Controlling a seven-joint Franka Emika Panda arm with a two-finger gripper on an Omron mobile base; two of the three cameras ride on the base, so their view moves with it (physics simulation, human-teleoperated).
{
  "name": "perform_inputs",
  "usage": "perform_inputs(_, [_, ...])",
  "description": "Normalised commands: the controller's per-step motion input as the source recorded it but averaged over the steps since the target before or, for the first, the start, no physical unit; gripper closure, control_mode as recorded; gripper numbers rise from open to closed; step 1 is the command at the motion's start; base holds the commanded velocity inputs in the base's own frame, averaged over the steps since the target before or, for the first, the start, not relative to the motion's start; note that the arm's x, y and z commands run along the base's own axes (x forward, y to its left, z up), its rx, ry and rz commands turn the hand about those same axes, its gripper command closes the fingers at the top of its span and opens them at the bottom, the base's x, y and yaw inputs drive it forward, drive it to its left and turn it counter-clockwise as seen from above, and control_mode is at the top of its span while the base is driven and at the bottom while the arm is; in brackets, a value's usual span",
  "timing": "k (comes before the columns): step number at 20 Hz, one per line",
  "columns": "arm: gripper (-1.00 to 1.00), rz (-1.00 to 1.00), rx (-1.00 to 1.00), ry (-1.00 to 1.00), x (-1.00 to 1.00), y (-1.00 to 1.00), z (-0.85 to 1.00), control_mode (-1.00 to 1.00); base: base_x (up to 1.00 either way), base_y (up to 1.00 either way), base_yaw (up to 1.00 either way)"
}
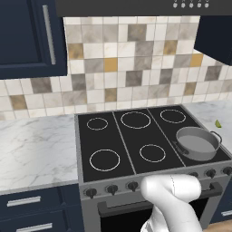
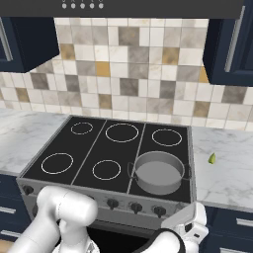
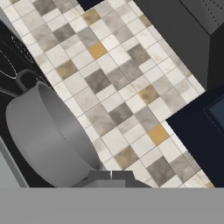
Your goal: Turn on the burner for the pot on the stove. Wait thirty seconds for the pot to heat up. Then add the lemon wedge to the pot.
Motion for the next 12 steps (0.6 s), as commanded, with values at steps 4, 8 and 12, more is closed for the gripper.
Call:
perform_inputs(4, [1.0, 0.0, 0.0, 0.0, 0.0, 0.0, 0.0, -1.0, 0.0, 0.0, 0.0])
perform_inputs(8, [1.0, 0.0, 0.0, 0.0, 0.0, 0.0, 0.0, -1.0, 0.0, 0.0, 0.0])
perform_inputs(12, [1.0, 0.0, 0.0, 0.0, 0.0, 0.0, 0.0, -1.0, 0.0, 0.0, 0.0])
